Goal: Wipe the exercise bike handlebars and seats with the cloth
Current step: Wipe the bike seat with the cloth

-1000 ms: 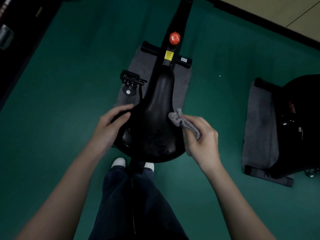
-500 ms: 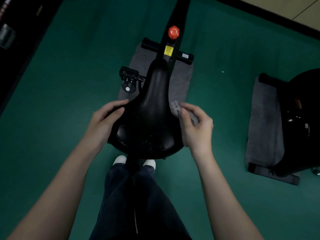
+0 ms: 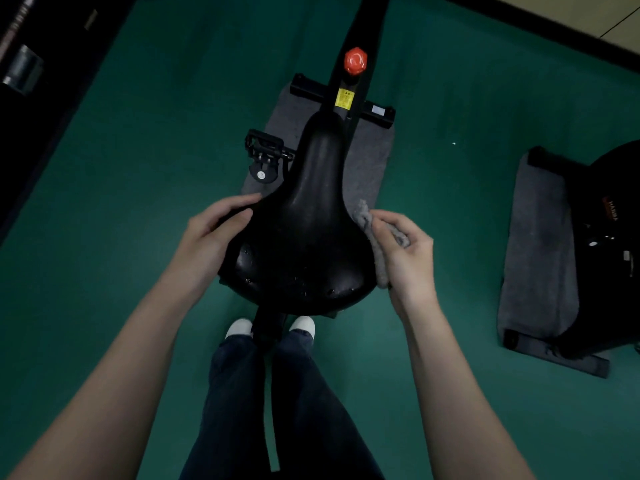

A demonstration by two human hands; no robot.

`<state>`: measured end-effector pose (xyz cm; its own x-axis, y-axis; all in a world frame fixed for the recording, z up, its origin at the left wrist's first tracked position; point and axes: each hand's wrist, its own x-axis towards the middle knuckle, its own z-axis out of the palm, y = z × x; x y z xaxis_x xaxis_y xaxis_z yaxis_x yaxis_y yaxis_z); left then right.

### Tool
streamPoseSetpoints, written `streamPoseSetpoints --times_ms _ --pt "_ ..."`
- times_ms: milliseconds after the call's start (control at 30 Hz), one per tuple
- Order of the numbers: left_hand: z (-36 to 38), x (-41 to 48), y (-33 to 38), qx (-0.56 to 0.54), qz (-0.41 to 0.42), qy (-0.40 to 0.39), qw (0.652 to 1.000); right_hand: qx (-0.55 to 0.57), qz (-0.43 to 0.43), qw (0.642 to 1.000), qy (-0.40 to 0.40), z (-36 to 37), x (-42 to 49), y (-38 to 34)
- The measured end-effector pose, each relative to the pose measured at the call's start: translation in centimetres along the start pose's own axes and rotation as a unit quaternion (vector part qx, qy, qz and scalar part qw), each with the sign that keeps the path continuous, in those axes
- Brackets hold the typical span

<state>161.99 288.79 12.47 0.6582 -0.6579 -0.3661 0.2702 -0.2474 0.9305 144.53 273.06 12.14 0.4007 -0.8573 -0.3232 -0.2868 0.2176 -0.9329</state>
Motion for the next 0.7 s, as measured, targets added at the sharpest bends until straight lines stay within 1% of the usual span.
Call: streamPoseSetpoints --times_ms 100,167,233,300,333,367,400,467,533,567,633,667,700 --pt "-0.1 0.1 0.0 -0.002 -0.003 -0.002 1.0 -0.007 -0.039 0.999 0.036 -0.4 -1.9 0.9" --pt "-0.2 0.0 0.0 -0.006 -0.002 -0.007 1.0 0.026 -0.037 0.996 0.074 -0.2 -3.7 1.8" --pt "-0.3 0.1 -0.1 -0.008 0.002 -0.008 1.0 0.103 0.032 0.987 0.121 0.3 -4.1 2.1" --pt "-0.3 0.1 -0.2 -0.007 0.005 -0.009 1.0 0.196 0.126 0.962 0.143 0.8 -3.5 1.8" --pt "-0.3 0.2 -0.2 -0.005 0.007 -0.012 1.0 0.237 0.157 0.947 0.15 1.0 -3.3 1.6" --pt "-0.3 0.2 -0.2 -0.003 0.008 -0.015 1.0 0.26 0.17 0.936 0.164 1.2 -3.3 1.5" --pt "-0.4 0.2 -0.3 0.0 0.008 -0.019 1.0 0.263 0.162 0.933 0.185 1.5 -3.8 1.5" --pt "-0.6 0.1 -0.3 0.016 0.014 -0.025 0.999 0.203 0.09 0.944 0.243 2.5 -5.3 1.4" --pt "-0.9 0.1 -0.2 0.04 0.024 -0.035 0.998 0.079 -0.022 0.955 0.284 4.0 -6.9 1.3" --pt "-1.1 -0.1 -0.2 0.054 0.028 -0.039 0.997 0.013 -0.083 0.954 0.289 4.7 -7.4 1.2" --pt "-1.7 -0.5 -0.1 0.089 0.045 -0.047 0.994 -0.112 -0.203 0.932 0.277 5.7 -7.6 1.2" --pt "-2.1 -0.7 -0.1 0.103 0.052 -0.054 0.992 -0.155 -0.246 0.919 0.267 6.0 -7.7 1.3" --pt "-2.6 -1.1 -0.2 0.115 0.052 -0.064 0.99 -0.181 -0.269 0.91 0.26 6.2 -7.8 1.4"
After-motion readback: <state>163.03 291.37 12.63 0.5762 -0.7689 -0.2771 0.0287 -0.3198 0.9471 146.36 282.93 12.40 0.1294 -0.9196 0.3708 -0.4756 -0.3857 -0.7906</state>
